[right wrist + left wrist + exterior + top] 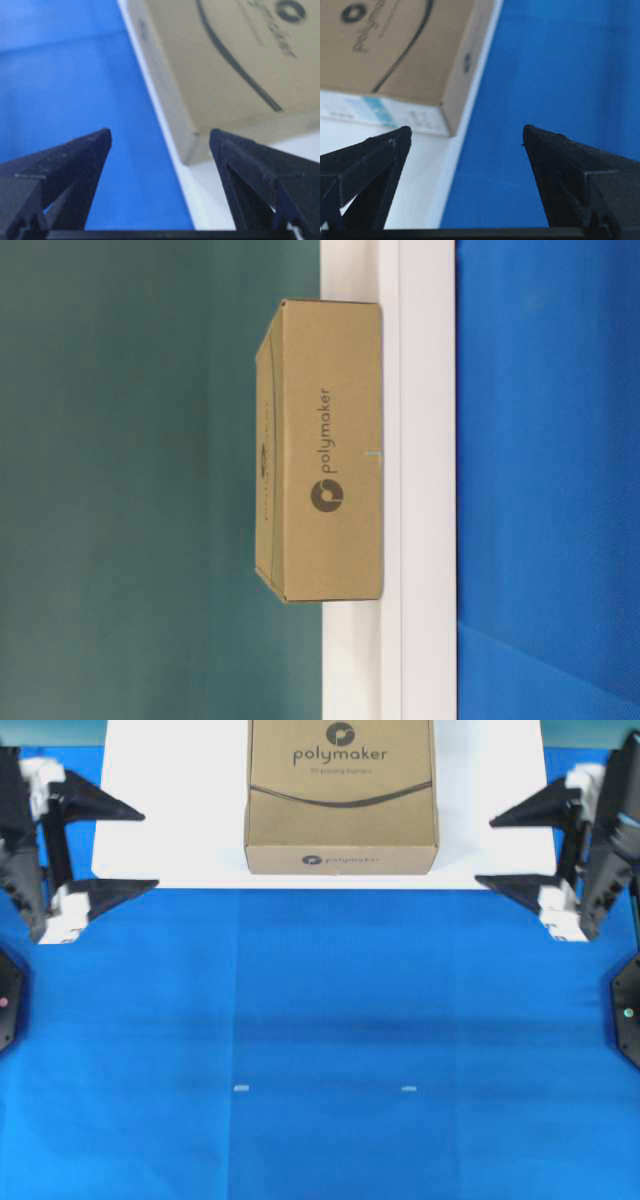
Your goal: Place the cardboard box on the stand after clamping it between your arms.
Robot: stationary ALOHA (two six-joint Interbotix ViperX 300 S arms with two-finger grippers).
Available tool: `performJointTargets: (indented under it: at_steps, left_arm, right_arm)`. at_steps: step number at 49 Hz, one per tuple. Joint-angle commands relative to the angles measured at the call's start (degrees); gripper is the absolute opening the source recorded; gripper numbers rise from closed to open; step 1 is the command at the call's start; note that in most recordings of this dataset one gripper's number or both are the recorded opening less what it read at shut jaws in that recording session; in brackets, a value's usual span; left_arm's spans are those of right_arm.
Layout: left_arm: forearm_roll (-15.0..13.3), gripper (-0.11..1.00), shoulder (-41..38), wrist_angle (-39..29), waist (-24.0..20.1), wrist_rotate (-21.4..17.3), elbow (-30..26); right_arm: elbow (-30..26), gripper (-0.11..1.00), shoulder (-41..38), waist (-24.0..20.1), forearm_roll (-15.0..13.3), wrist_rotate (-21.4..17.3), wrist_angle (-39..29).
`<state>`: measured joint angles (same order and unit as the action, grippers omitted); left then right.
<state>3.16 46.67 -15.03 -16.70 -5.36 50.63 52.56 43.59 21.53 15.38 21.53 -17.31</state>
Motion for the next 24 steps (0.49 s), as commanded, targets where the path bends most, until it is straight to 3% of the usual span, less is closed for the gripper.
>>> performJointTargets:
  at_steps: [1,6,12,24]
  left_arm:
    - [-0.09,0.88,2.02,0.53,1.32,1.05,-0.18]
    - [-0.09,0.88,4.75,0.62,2.11,3.25,0.70]
    - [-0.18,0.88,7.91,0.70,2.64,4.66,2.11]
    - [-0.18,0.88,10.99,0.62,5.98,5.19,4.57]
  right_arm:
    - [0.18,0.98,2.99,-2.46,0.18,-0.79,1.58]
    - [1.41,0.98,6.77,-5.54,0.18,-1.32,1.76]
    - [4.13,0.98,12.13,-9.14,0.18,-4.75,1.85]
    - [8.09,0.98,18.02,-9.84,-0.09,-9.67,2.64]
